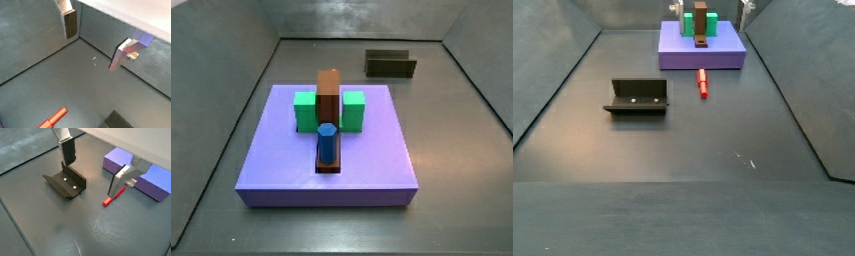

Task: Pick up the red object. Move up. Place the red object on the fixture. Regrasp the red object. Move to above the board. Insert the red object.
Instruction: Pick up the red object.

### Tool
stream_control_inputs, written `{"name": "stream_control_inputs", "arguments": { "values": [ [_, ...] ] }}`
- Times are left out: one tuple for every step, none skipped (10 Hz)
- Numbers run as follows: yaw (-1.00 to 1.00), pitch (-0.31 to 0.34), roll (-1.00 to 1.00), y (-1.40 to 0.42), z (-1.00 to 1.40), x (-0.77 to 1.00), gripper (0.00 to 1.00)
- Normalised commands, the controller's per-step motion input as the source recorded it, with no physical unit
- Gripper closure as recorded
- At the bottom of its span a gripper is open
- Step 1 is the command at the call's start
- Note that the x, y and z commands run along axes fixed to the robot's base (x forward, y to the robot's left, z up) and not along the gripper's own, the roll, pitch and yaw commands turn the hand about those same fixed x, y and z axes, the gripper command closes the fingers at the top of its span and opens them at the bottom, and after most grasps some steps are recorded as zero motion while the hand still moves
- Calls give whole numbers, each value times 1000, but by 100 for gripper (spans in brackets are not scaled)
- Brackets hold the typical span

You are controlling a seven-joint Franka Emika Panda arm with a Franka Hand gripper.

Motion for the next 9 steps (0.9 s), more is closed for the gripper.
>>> {"name": "stream_control_inputs", "arguments": {
  "values": [
    [0, 0, -20, 0, -29, 37, 0],
    [94, -184, -9, -611, -503, 0, 0],
    [100, -117, 19, -1000, -734, 49, 0],
    [54, -76, 79, -914, -740, 51, 0],
    [0, 0, 70, -880, -960, 49, 0],
    [0, 0, 24, -766, -931, 11, 0],
    [0, -10, 0, -651, -823, 26, 0],
    [0, -29, 0, -577, -751, 0, 0],
    [0, -27, 0, -529, -689, 9, 0]
  ]
}}
